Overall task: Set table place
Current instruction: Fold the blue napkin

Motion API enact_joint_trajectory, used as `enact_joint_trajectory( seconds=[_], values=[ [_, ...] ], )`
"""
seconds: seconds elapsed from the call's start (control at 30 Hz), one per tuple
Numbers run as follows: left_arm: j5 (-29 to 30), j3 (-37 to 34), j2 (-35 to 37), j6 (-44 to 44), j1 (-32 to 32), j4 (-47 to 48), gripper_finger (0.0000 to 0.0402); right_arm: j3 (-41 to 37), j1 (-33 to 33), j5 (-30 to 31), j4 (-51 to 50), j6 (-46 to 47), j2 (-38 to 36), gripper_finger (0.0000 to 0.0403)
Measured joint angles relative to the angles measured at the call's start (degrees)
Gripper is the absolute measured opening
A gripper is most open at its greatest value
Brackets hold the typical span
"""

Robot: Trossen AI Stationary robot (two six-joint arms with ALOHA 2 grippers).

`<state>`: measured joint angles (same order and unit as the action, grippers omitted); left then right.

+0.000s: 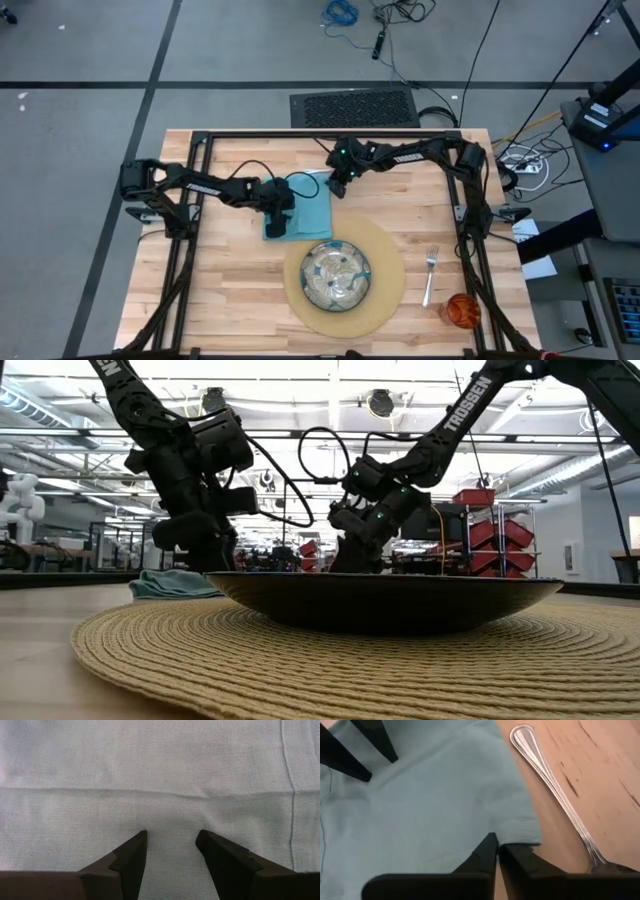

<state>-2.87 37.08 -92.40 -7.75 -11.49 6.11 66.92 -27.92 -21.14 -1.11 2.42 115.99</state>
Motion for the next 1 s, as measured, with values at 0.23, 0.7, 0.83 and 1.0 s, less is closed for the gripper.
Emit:
enact_joint_trajectory(
  seconds=[0.23,0.7,0.83,1.0],
  values=[
    [0.0,0.0,0.0,0.0,0.0,0.0,0.0178,2.2,0.8,0.1,-3.6,0.1,-0.2,0.0001],
    [0.0,0.0,0.0,0.0,0.0,0.0,0.0178,16.5,2.1,4.4,-19.4,-3.4,-0.3,0.0],
    [0.0,0.0,0.0,0.0,0.0,0.0,0.0178,17.6,2.1,4.6,-20.6,-3.5,-0.3,0.0],
    [0.0,0.0,0.0,-0.5,0.0,0.0,0.0178,19.6,2.1,4.3,-21.5,-3.6,-0.3,0.0]
  ],
)
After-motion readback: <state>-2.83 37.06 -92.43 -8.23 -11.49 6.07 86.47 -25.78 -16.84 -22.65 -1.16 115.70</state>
